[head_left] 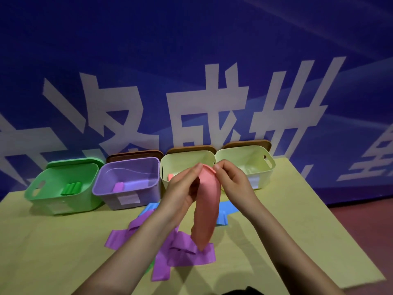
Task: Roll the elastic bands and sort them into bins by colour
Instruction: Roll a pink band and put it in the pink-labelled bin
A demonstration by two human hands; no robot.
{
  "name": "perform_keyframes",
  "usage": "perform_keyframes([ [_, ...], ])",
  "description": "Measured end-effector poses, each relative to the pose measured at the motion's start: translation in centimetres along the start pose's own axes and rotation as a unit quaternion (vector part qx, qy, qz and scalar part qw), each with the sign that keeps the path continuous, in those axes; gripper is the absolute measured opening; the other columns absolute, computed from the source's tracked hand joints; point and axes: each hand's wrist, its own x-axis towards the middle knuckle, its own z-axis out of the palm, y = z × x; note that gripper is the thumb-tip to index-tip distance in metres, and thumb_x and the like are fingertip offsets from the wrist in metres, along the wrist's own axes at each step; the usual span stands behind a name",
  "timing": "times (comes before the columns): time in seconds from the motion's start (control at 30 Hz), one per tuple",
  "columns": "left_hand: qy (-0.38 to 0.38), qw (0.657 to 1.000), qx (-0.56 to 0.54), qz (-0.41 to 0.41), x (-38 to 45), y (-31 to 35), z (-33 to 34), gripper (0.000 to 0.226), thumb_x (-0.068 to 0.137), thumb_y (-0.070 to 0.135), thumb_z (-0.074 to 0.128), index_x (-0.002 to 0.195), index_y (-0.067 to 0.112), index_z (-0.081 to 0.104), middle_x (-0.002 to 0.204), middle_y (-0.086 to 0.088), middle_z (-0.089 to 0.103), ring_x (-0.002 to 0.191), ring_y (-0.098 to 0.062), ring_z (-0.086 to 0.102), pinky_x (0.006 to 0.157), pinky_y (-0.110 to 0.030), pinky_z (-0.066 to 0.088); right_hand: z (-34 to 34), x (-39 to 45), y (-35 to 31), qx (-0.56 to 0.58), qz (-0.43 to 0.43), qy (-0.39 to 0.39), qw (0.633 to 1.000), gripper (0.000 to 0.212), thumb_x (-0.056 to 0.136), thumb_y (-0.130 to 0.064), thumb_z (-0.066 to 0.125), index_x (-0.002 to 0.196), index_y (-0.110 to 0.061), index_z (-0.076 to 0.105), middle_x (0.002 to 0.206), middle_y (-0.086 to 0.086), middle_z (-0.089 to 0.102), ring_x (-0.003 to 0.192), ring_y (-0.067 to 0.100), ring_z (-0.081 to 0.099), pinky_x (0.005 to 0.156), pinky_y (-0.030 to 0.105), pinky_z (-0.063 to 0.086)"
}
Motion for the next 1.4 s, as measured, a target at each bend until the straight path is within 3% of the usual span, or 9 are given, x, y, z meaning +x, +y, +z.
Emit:
perform_keyframes([
  [0.2, 0.08, 0.996, 0.004, 0.029, 0.8, 0.4, -0.9, 0.021, 0.091, 0.022, 0.058, 0.099, 0.006, 0.07, 0.08, -0.004, 0.065, 0.074, -0.014, 0.059, 0.061, -0.022, 0.047, 1.2, 0.5, 0.6, 0.036, 0.04, -0.021, 0.998, 0.022, 0.099, -0.024, 0.048, 0.081, -0.01, 0.047, 0.064, -0.005, 0.044, 0.061, 0.007, 0.042, 0.062, 0.023, 0.038],
  [0.3, 0.12, 0.991, -0.032, 0.038, 1.2, 1.4, -1.7, 0.012, 0.09, 0.025, 0.059, 0.089, 0.016, 0.067, 0.083, -0.004, 0.065, 0.073, -0.017, 0.059, 0.062, -0.026, 0.044, 1.4, 1.1, 0.7, 0.081, 0.07, -0.108, 0.988, 0.009, 0.093, -0.017, 0.06, 0.094, -0.013, 0.052, 0.061, -0.007, 0.059, 0.057, 0.004, 0.053, 0.057, 0.017, 0.043],
  [0.5, 0.181, 0.97, -0.13, 0.099, 3.2, 6.0, -5.7, 0.017, 0.094, 0.025, 0.053, 0.093, 0.015, 0.067, 0.081, 0.0, 0.07, 0.074, -0.012, 0.066, 0.062, -0.02, 0.052, 0.9, 2.6, 2.7, -0.002, 0.113, -0.201, 0.973, 0.041, 0.071, -0.04, 0.07, 0.081, -0.001, 0.063, 0.068, 0.0, 0.052, 0.064, 0.012, 0.045, 0.055, 0.022, 0.034],
  [0.73, 0.207, 0.954, -0.202, 0.078, 5.6, 6.6, -8.4, 0.024, 0.098, 0.026, 0.045, 0.09, 0.016, 0.064, 0.07, 0.001, 0.069, 0.069, -0.012, 0.066, 0.07, -0.025, 0.053, -0.4, 3.5, 5.1, 0.14, 0.175, -0.179, 0.958, 0.019, 0.079, -0.025, 0.065, 0.083, -0.007, 0.061, 0.061, 0.0, 0.054, 0.051, 0.012, 0.048, 0.051, 0.019, 0.041],
  [0.83, 0.231, 0.945, -0.226, 0.057, 6.9, 6.3, -10.0, 0.021, 0.096, 0.026, 0.048, 0.103, 0.015, 0.064, 0.083, -0.002, 0.068, 0.088, -0.019, 0.065, 0.084, -0.035, 0.053, -0.8, 3.4, 5.8, 0.128, 0.204, -0.204, 0.949, 0.016, 0.078, -0.017, 0.07, 0.086, -0.006, 0.061, 0.065, 0.003, 0.059, 0.052, 0.013, 0.053, 0.05, 0.02, 0.043],
  [0.93, 0.244, 0.939, -0.236, 0.048, 7.5, 6.1, -11.1, 0.018, 0.097, 0.021, 0.047, 0.102, 0.012, 0.062, 0.077, -0.002, 0.069, 0.085, -0.017, 0.064, 0.076, -0.034, 0.053, -1.3, 3.3, 6.3, 0.078, 0.218, -0.22, 0.948, 0.009, 0.083, -0.006, 0.071, 0.085, -0.006, 0.062, 0.067, 0.009, 0.066, 0.054, 0.02, 0.061, 0.055, 0.026, 0.05],
  [1.07, 0.21, 0.959, -0.184, 0.053, 6.3, 5.6, -10.0, 0.023, 0.095, 0.023, 0.052, 0.11, 0.009, 0.063, 0.096, -0.007, 0.067, 0.098, -0.022, 0.064, 0.095, -0.036, 0.05, -1.4, 3.8, 7.5, 0.0, 0.206, -0.128, 0.97, 0.013, 0.079, -0.015, 0.076, 0.081, -0.008, 0.065, 0.068, 0.008, 0.064, 0.063, 0.02, 0.061, 0.065, 0.026, 0.049],
  [1.2, 0.201, 0.967, -0.154, 0.038, 4.6, 5.3, -7.8, 0.022, 0.095, 0.025, 0.053, 0.079, 0.018, 0.067, 0.059, 0.006, 0.063, 0.052, -0.003, 0.059, 0.049, -0.013, 0.048, -2.2, 4.2, 8.4, 0.175, 0.224, -0.003, 0.959, 0.015, 0.085, -0.016, 0.067, 0.074, -0.009, 0.062, 0.061, 0.004, 0.05, 0.059, 0.016, 0.056, 0.064, 0.028, 0.043],
  [1.4, 0.155, 0.964, -0.216, 0.002, 2.7, 6.3, -5.3, 0.027, 0.1, 0.023, 0.042, 0.081, 0.013, 0.058, 0.045, 0.003, 0.058, 0.034, -0.006, 0.052, 0.033, -0.013, 0.039, -3.8, 4.0, 9.1, 0.185, 0.185, 0.085, 0.961, 0.021, 0.088, -0.013, 0.062, 0.068, -0.01, 0.058, 0.064, 0.012, 0.053, 0.067, 0.028, 0.053, 0.058, 0.032, 0.047],
])
